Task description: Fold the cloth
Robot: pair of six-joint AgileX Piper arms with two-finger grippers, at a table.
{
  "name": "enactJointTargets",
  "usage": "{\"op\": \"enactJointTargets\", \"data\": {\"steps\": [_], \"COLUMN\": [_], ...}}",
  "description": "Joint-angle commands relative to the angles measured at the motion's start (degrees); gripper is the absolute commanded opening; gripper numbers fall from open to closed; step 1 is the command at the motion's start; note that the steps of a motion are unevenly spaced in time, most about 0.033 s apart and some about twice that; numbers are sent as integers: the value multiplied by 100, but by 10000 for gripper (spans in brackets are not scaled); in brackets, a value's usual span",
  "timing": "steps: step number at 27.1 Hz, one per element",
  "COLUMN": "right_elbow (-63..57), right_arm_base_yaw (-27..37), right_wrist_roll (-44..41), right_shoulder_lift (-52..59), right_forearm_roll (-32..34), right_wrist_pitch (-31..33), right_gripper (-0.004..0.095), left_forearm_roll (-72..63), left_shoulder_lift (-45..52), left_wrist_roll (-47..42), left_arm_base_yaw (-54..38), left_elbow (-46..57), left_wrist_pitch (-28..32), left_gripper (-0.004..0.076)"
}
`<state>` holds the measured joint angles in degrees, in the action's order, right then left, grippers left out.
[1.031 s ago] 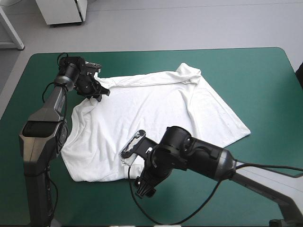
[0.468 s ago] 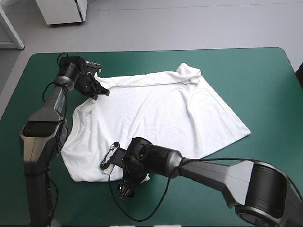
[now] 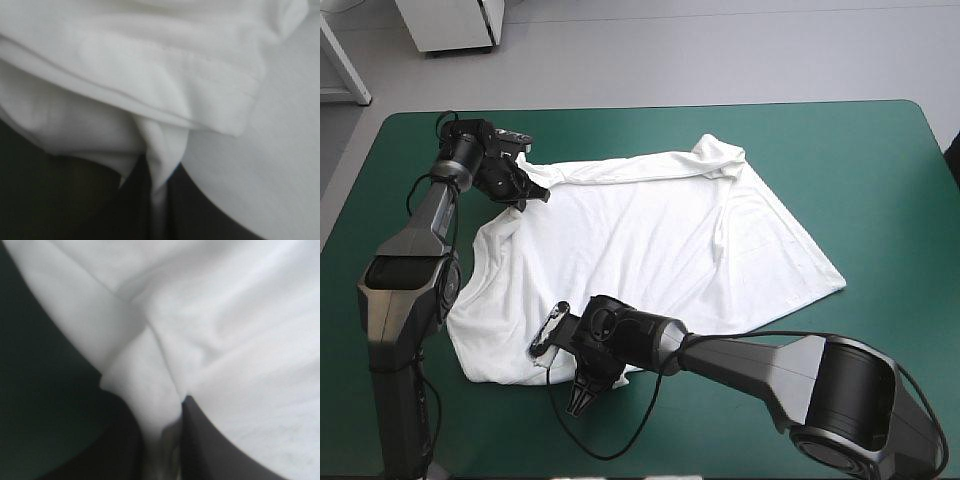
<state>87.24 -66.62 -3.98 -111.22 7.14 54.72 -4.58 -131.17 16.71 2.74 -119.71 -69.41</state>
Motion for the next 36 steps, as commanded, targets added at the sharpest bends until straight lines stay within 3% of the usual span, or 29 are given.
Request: {"op": "enactJointTargets", "data": {"steps": [1, 6, 11, 16, 24, 30, 36], "right_elbow": [127, 179, 644, 1796, 3862, 5346, 6212], "right_arm_base_yaw": [-2, 106, 234, 234, 234, 234, 234], "right_wrist_roll": [-208, -915, -1056, -1246, -1045, -648, -46], "right_shoulder_lift": [309, 859, 1750, 2511, 2847, 2909, 2909], "right_forearm_roll": [80, 1196, 1735, 2342, 3696, 4182, 4080], "right_wrist_pitch": [-276, -196, 199, 689, 1504, 1504, 1085], "right_gripper": [-1, -2, -19, -19, -19, -19, -19], "left_forearm_roll": [69, 80, -40, -163, -163, 112, 705], "left_shoulder_lift": [242, 690, 1344, 2233, 3393, 3996, 4468], "left_wrist_roll": [-146, -146, -146, -146, -163, -163, -466], "left_arm_base_yaw": [-85, -97, -97, -97, -97, -97, -97], "left_elbow": [-3, -250, -747, -1058, -1728, -2511, -2753], "left_wrist_pitch": [-142, -221, -436, -436, -436, -323, 159], "left_gripper": [-3, -3, -3, -4, -3, -6, -9]}}
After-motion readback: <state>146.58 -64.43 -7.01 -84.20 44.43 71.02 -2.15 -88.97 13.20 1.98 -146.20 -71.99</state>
